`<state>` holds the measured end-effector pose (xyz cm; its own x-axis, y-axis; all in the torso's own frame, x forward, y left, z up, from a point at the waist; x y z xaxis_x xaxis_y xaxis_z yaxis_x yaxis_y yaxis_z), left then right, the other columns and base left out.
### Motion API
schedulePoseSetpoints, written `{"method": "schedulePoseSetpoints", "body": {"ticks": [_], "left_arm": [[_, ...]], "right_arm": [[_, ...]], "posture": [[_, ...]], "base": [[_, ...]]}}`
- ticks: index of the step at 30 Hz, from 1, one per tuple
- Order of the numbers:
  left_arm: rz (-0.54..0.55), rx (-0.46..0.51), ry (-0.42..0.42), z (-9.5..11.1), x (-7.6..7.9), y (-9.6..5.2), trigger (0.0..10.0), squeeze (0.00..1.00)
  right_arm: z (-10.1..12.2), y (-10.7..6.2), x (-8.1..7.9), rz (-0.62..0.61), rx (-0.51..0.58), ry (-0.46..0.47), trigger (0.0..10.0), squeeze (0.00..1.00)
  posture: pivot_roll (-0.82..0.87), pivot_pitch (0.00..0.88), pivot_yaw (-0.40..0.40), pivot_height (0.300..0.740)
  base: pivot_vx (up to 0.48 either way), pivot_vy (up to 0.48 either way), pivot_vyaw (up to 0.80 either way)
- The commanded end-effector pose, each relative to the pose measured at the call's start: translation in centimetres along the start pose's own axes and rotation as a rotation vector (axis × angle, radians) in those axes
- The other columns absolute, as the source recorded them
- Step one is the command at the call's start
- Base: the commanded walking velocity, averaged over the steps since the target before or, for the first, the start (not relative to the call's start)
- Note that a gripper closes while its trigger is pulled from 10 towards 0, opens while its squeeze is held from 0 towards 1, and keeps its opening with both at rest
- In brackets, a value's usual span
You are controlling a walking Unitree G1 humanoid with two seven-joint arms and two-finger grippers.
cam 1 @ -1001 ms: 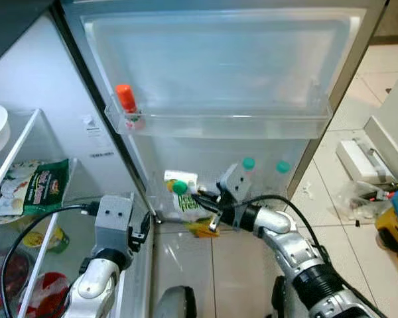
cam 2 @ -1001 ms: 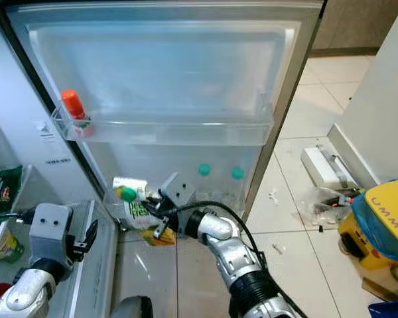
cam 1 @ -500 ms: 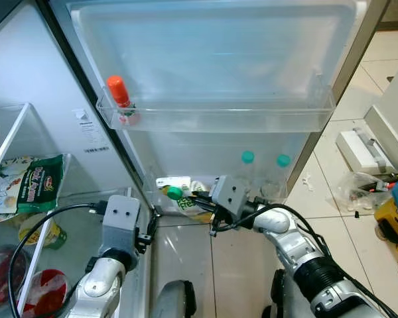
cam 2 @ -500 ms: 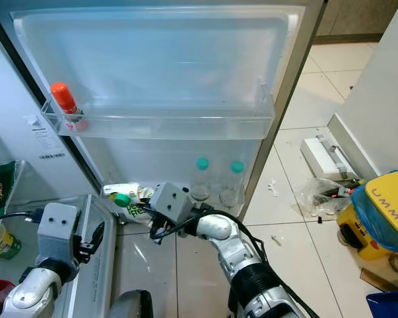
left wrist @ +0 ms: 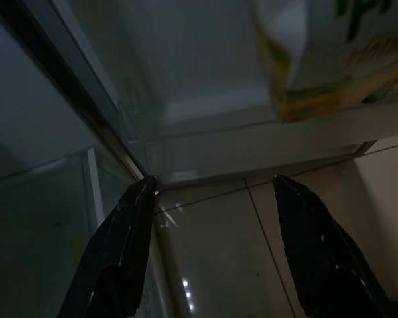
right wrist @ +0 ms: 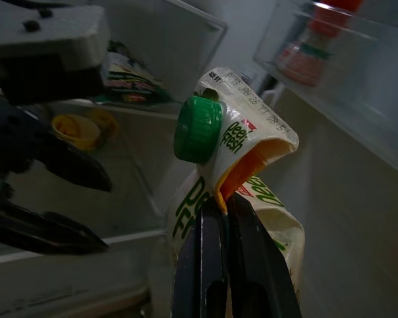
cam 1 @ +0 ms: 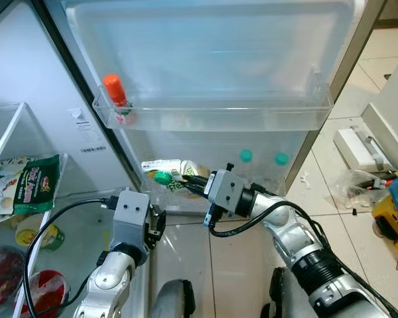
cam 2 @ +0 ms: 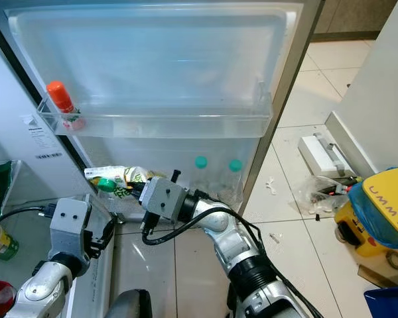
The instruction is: Restocking fridge
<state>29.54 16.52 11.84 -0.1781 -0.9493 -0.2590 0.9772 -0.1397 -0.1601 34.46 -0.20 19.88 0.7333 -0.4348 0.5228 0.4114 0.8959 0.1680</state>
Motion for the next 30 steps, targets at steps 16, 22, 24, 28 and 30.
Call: {"method": "schedulePoseSetpoints", "body": {"ticks": [16,22,24,28,30], "left_arm": [[0.008,-0.067,0.021,-1.2,-1.4,-2.4,10.0,0.00],[-0.028,-0.072,0.011,-1.3,-0.4,-2.2,10.0,0.00],[-0.028,-0.072,0.011,-1.3,-0.4,-2.2,10.0,0.00],[-0.037,-0.074,0.015,-1.1,-0.5,-2.3,10.0,0.00],[-0.038,-0.075,0.017,-1.1,-0.6,-2.3,10.0,0.00]], "right_arm": [[-1.6,-0.7,-0.8,-0.068,-0.017,-0.071,10.0,0.00],[-1.1,-0.8,0.6,-0.110,-0.002,-0.160,10.0,0.00],[-1.1,-0.8,0.6,-0.110,-0.002,-0.160,10.0,0.00],[-1.7,-1.1,0.5,-0.120,-0.016,-0.195,10.0,0.00],[-1.6,-1.2,0.3,-0.117,-0.011,-0.222,10.0,0.00]], "posture": [[0.14,0.375,0.107,0.586],[0.13,0.377,0.118,0.586],[0.13,0.377,0.118,0.586],[0.14,0.381,0.133,0.586],[0.14,0.382,0.134,0.586]], "base": [[0.000,0.000,0.00],[0.000,0.000,0.00],[0.000,0.000,0.00],[0.000,0.000,0.00],[0.000,0.000,0.00]]}}
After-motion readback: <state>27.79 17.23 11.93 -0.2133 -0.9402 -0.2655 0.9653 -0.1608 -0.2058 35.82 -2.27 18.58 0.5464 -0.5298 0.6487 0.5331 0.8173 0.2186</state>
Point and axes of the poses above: a point about 5 cm out from each wrist's last joint towards the gripper, its own y axis pointing out of the wrist towards the gripper, its own z axis along the axis of the wrist's last joint, x = y × z, the point moved 4 cm from there along y, pointing out of the wrist towards the gripper, and after that the axes turned 9 degrees about y, right-handed, at the moved point
